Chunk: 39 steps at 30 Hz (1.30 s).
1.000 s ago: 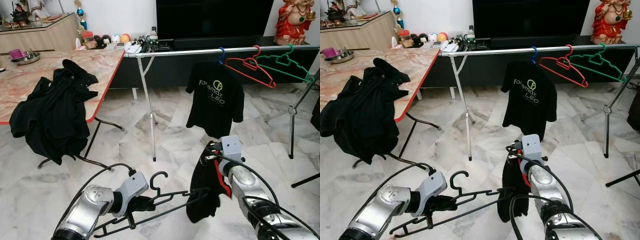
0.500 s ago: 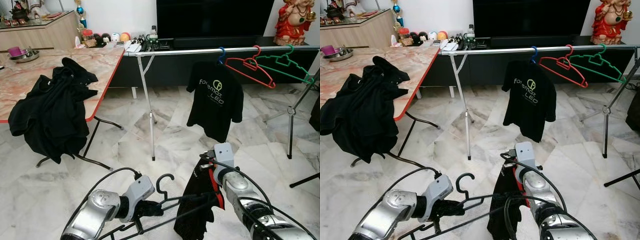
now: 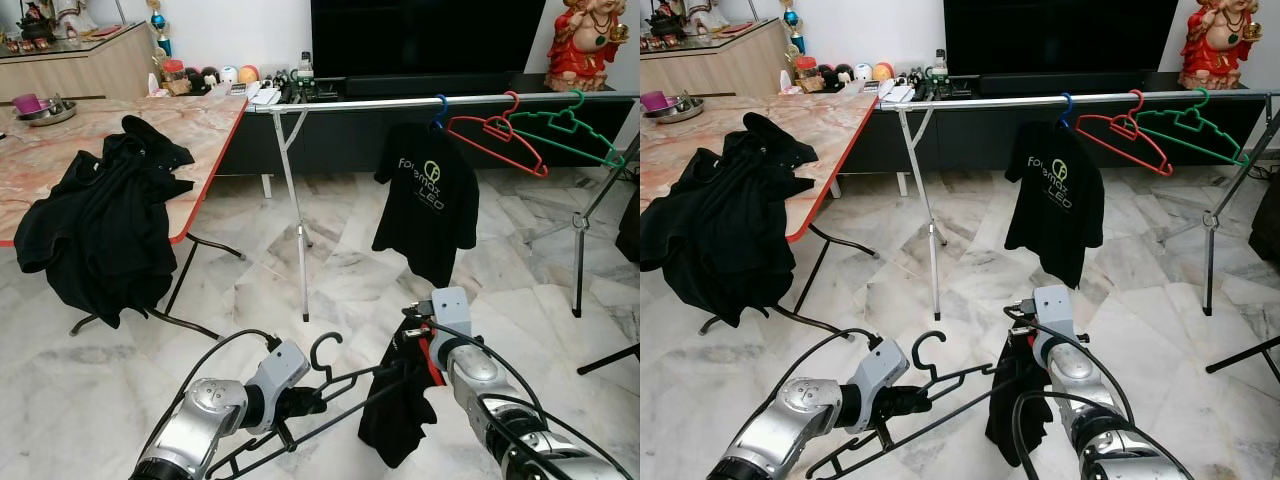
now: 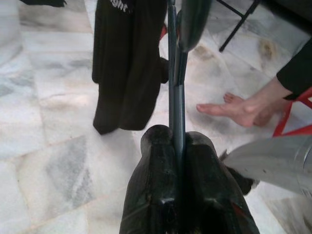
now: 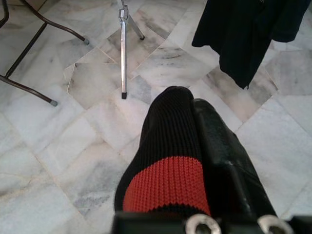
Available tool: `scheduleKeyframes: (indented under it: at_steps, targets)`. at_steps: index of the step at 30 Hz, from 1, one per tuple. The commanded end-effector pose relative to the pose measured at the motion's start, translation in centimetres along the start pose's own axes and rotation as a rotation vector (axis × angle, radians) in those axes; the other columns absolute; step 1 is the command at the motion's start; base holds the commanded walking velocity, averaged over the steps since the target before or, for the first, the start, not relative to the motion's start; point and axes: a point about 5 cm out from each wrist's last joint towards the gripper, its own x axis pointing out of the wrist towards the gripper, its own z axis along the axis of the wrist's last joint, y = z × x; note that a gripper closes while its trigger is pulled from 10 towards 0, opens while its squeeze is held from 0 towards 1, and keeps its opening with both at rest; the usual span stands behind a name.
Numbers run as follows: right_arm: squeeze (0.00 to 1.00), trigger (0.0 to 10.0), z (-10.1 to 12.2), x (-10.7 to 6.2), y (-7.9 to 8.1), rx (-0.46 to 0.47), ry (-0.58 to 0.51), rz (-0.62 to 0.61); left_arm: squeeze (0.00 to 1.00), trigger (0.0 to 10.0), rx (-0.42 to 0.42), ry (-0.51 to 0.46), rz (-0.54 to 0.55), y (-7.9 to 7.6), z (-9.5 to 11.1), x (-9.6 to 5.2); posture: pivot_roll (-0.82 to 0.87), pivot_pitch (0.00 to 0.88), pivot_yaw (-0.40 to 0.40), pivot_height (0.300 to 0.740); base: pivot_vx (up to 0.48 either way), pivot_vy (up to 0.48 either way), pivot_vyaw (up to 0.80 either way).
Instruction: Hang hanger
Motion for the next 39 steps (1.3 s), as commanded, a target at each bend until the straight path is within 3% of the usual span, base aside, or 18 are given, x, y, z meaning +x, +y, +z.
scheduleKeyframes:
  at_steps: [1, 5, 10, 16, 22, 26, 30, 34, 39]
  targets:
    - [0.0, 10.0, 0.4, 0.1, -0.2, 0.019, -0.011, -0.011, 0.0, 10.0, 0.02, 0.023, -0.052, -0.5, -0.3, -0.2, 0.08, 0.0, 0.01, 0.74, 0.0, 0.0, 0.0]
    - [0.0, 10.0, 1.7, 0.3, -0.1, 0.027, -0.053, 0.009, 0.0, 10.0, 0.016, 0.005, -0.128, -1.2, -0.1, -0.2, 0.08, 0.0, 0.012, 0.74, 0.0, 0.0, 0.0]
    - [0.0, 10.0, 2.8, 0.6, 0.7, 0.055, -0.079, 0.067, 0.0, 10.0, 0.025, -0.003, -0.141, -1.4, 0.3, 0.3, 0.09, 0.0, 0.009, 0.74, 0.0, 0.0, 0.0]
    - [0.0, 10.0, 2.4, 0.6, 1.0, 0.054, -0.057, 0.062, 0.0, 10.0, 0.025, -0.048, -0.159, -1.7, 1.3, 0.6, 0.09, 0.0, 0.007, 0.74, 0.0, 0.0, 0.0]
    - [0.0, 10.0, 1.9, 0.5, 1.0, 0.127, -0.04, 0.035, 0.0, 10.0, 0.009, -0.075, -0.171, -2.1, 1.9, 1.1, 0.1, 0.0, 0.007, 0.74, 0.0, 0.0, 0.0]
    - [0.0, 10.0, 2.2, 0.6, 1.7, 0.15, -0.053, 0.066, 0.0, 10.0, -0.027, -0.078, -0.07, -1.2, 1.6, 1.8, 0.1, 0.0, 0.007, 0.74, 0.0, 0.0, 0.0]
    - [0.0, 10.0, 2.1, 0.6, 1.5, 0.15, -0.052, 0.058, 0.0, 10.0, -0.026, -0.057, -0.017, -0.8, 1.3, 1.8, 0.1, 0.0, 0.005, 0.74, 0.0, 0.0, 0.0]
    - [0.0, 10.0, 1.7, 0.5, 1.0, 0.148, -0.047, 0.045, 0.0, 10.0, -0.029, -0.007, 0.143, 0.7, 0.5, 1.7, 0.1, 0.0, 0.004, 0.74, 0.0, 0.0, 0.0]
    - [0.0, 10.0, 1.6, 0.4, 0.6, 0.146, -0.045, 0.036, 0.0, 10.0, -0.023, 0.008, 0.185, 1.3, 0.3, 1.3, 0.1, 0.0, 0.001, 0.74, 0.0, 0.0, 0.0]
